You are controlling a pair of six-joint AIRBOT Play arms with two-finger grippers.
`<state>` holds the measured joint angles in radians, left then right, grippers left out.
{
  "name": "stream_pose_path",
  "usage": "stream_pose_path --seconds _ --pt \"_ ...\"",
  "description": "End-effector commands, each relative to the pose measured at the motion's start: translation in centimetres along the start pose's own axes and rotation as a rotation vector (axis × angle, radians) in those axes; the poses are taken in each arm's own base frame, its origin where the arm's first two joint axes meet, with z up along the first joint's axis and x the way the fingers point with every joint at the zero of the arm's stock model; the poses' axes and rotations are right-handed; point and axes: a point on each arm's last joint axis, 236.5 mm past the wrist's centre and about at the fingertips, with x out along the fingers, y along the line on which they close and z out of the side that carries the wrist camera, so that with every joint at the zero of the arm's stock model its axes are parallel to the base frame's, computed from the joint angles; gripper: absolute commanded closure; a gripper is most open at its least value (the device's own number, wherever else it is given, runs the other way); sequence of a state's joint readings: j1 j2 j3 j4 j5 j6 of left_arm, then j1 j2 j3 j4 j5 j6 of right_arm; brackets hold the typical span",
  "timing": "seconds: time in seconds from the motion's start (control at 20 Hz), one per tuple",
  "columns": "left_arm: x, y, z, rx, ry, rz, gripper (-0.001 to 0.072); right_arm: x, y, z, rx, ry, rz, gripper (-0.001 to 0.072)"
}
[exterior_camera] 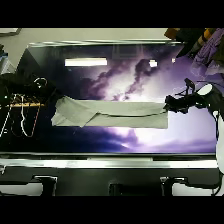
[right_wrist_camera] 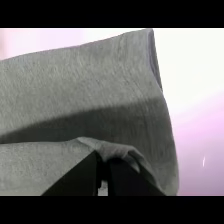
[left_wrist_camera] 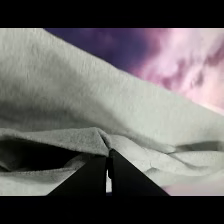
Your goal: Fold the clothes and pants, and hang the long-sleeved shirts on hangers.
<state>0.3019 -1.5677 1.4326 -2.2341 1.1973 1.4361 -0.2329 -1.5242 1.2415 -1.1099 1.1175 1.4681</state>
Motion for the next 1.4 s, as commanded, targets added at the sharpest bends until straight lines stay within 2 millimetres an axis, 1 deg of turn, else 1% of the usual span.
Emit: stream_pose_path --seconds 0.0,0.15,0.25,0.45,0.55,0.75,0.85,0.9,1.0,1.05,1.1,1.15,1.2,1.25,1.35 --pt "1.8 0.4 2.1 -0.022 -0.002 0.002 0.0692 0.8 -0.3 2.2 0.022 -0.047 -0.004 0.0677" --pt "3.2 0.9 3.1 -0.046 0.008 0.007 0.0691 1.5 -0.5 2.8 0.035 -0.043 -0.003 0.0677" --pt "4.5 1.8 3.3 -0.081 0.019 0.016 0.0692 2.2 -0.9 2.9 0.053 -0.041 -0.007 0.0677" --pt "7.1 3.6 3.6 -0.115 0.034 0.035 0.0692 4.2 -1.2 2.5 0.087 -0.008 0.012 0.0676" --pt "7.9 4.3 3.6 -0.125 0.043 0.042 0.0691 5.0 -0.8 2.4 0.080 -0.002 0.017 0.0676" --pt "8.7 4.7 4.1 -0.126 0.024 0.045 0.0688 5.7 0.3 3.0 0.063 -0.033 0.015 0.0675" --pt "8.7 4.6 4.3 -0.125 0.013 0.043 0.0677 5.5 -0.1 3.1 0.093 -0.039 -0.002 0.0674" --pt "8.7 4.6 4.4 -0.124 0.012 0.043 0.0648 5.4 -0.5 3.3 0.092 -0.043 -0.023 0.0674" --pt "8.6 4.6 4.4 -0.125 0.012 0.042 0.0648 4.8 -0.7 3.8 0.086 -0.053 -0.041 0.0662" --pt "8.6 4.6 4.4 -0.125 0.012 0.042 0.0648 4.6 -0.8 4.1 0.090 -0.059 -0.049 0.0614" --pt "8.6 4.6 4.4 -0.125 0.012 0.042 0.0613 4.3 -0.9 4.3 0.088 -0.062 -0.061 0.0610" --pt "8.6 4.6 4.4 -0.125 0.012 0.042 0.0435 3.9 -1.2 4.5 0.088 -0.060 -0.083 0.0546" --pt "8.5 4.5 4.3 -0.124 0.016 0.042 0.0337 3.3 -2.1 4.4 0.105 -0.051 -0.129 0.0431" --pt "8.2 4.4 4.3 -0.121 0.023 0.040 0.0314 2.5 -3.1 4.5 0.117 -0.042 -0.187 0.0357" --pt "7.3 4.0 4.3 -0.102 0.039 0.040 0.0313 0.0 -5.2 4.9 0.095 -0.037 -0.302 0.0292"
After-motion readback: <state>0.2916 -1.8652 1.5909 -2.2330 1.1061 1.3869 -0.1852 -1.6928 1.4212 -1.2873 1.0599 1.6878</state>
